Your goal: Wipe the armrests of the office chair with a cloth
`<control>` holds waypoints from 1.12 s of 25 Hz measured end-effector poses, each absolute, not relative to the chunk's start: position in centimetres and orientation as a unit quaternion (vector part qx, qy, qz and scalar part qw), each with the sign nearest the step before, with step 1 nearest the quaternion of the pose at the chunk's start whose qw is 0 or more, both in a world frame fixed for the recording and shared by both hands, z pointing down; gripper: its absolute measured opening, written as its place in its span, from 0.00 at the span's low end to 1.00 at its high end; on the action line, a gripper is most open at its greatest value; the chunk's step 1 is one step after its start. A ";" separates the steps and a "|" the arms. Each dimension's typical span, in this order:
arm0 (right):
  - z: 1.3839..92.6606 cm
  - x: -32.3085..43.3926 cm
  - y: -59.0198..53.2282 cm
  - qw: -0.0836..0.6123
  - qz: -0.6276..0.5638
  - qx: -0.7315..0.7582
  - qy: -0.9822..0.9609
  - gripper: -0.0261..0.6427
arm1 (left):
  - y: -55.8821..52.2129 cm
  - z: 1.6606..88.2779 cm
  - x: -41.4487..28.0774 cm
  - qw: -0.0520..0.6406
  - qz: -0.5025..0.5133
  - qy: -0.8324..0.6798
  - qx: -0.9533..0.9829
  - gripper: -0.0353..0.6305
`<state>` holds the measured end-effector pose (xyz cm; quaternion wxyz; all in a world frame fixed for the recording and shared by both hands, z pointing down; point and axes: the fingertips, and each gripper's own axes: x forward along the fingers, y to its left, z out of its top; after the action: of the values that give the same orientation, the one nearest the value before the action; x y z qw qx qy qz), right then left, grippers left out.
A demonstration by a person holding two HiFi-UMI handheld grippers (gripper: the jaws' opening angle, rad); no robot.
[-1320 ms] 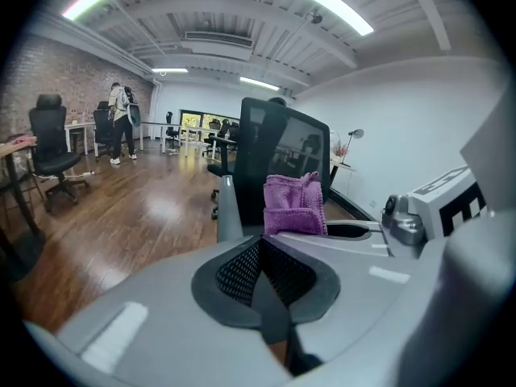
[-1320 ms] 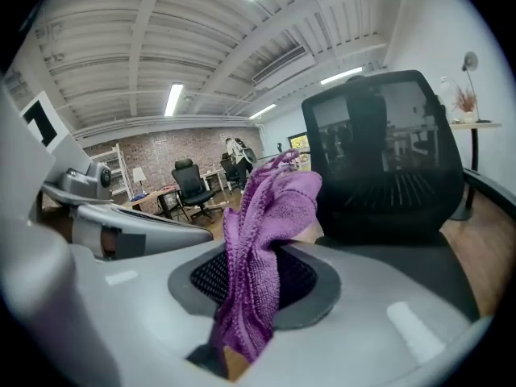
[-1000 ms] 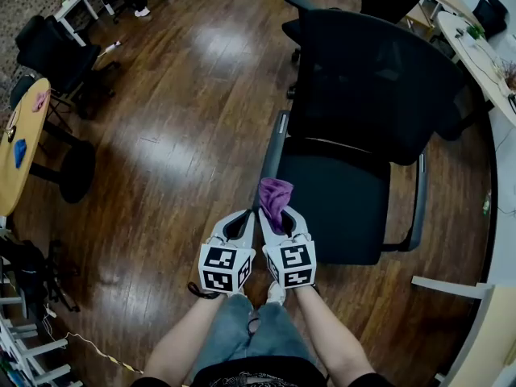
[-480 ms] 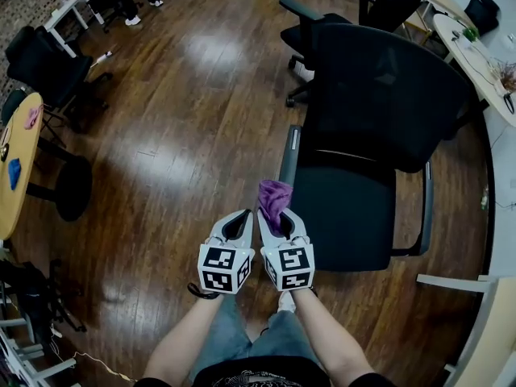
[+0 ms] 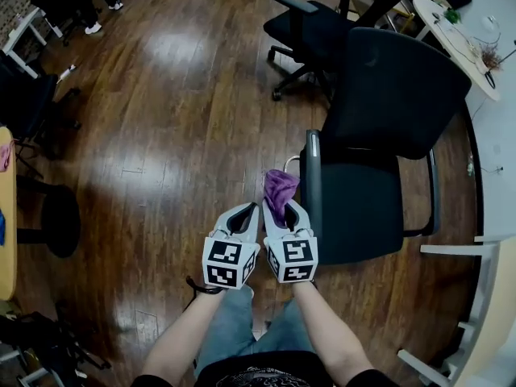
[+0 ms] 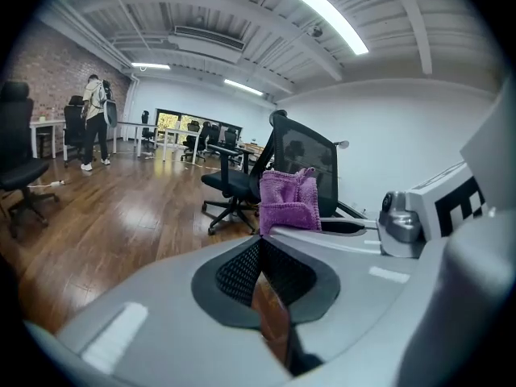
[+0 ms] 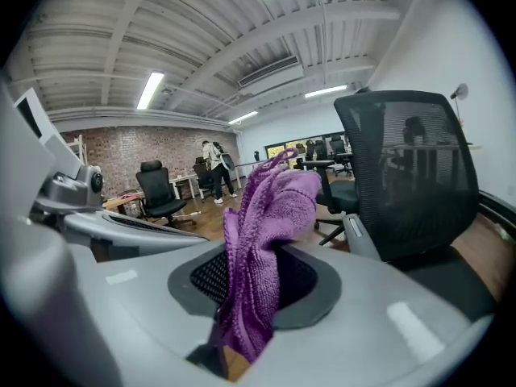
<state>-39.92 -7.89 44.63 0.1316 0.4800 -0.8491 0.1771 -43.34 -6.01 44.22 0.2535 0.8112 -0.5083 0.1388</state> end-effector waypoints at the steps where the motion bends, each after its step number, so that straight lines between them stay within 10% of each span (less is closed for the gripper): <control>1: 44.7 -40.4 -8.4 0.130 0.181 0.489 -0.843 0.19 | -6.5 44.1 -43.8 0.254 0.136 -0.503 0.815 0.06; 28: 54.0 -34.5 -29.5 0.084 0.275 0.647 -0.706 0.19 | -26.1 49.7 -40.1 0.265 0.202 -0.379 0.863 0.06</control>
<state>-34.46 -29.54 54.01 0.0837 0.6466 -0.7065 0.2752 -40.05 -26.13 49.71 0.2651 0.8633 -0.3791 0.2021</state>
